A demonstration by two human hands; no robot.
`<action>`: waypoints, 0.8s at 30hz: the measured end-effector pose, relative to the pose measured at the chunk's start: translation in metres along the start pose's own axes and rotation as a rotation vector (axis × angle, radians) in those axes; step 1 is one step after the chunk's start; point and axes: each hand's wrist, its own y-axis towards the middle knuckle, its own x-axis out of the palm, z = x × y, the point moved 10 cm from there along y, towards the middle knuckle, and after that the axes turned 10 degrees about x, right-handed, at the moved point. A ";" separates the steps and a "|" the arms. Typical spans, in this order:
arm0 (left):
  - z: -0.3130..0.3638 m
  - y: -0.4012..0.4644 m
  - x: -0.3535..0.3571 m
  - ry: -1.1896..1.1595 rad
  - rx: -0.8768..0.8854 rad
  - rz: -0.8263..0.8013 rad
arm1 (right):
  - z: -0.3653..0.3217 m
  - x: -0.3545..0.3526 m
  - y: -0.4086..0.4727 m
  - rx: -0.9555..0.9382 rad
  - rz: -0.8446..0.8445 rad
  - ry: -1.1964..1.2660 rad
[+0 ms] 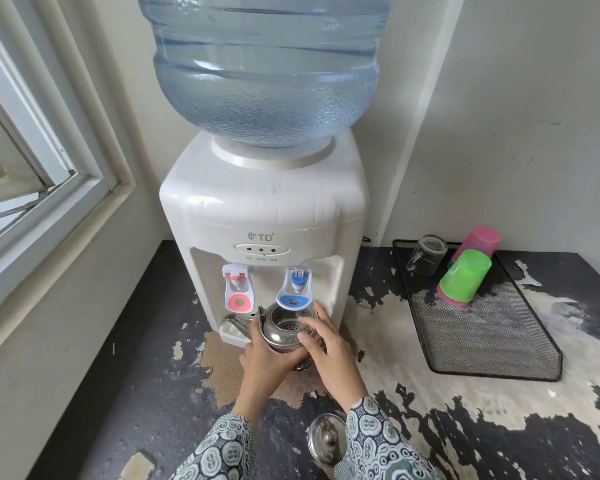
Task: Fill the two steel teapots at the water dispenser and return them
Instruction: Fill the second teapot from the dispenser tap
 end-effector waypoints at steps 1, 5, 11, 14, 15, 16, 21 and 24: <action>-0.002 0.001 0.000 0.013 -0.011 -0.011 | 0.000 0.000 0.000 -0.002 -0.002 -0.003; -0.005 0.003 0.000 0.033 -0.035 -0.039 | 0.001 0.001 0.001 -0.002 -0.007 -0.012; -0.006 0.003 0.000 0.064 -0.063 -0.062 | 0.002 0.001 0.001 -0.007 -0.016 -0.014; -0.007 0.003 0.000 0.072 -0.065 -0.065 | 0.002 0.001 0.001 -0.010 -0.020 -0.004; -0.007 0.003 0.000 0.074 -0.066 -0.065 | 0.002 0.001 0.001 -0.010 -0.021 -0.001; -0.007 0.003 0.000 0.078 -0.068 -0.064 | 0.003 0.001 0.001 -0.010 -0.022 0.004; -0.007 0.004 0.000 0.113 -0.072 -0.066 | 0.004 0.000 0.001 -0.006 -0.027 0.011; -0.007 0.004 0.000 0.116 -0.075 -0.071 | 0.004 0.000 0.001 -0.006 -0.027 0.008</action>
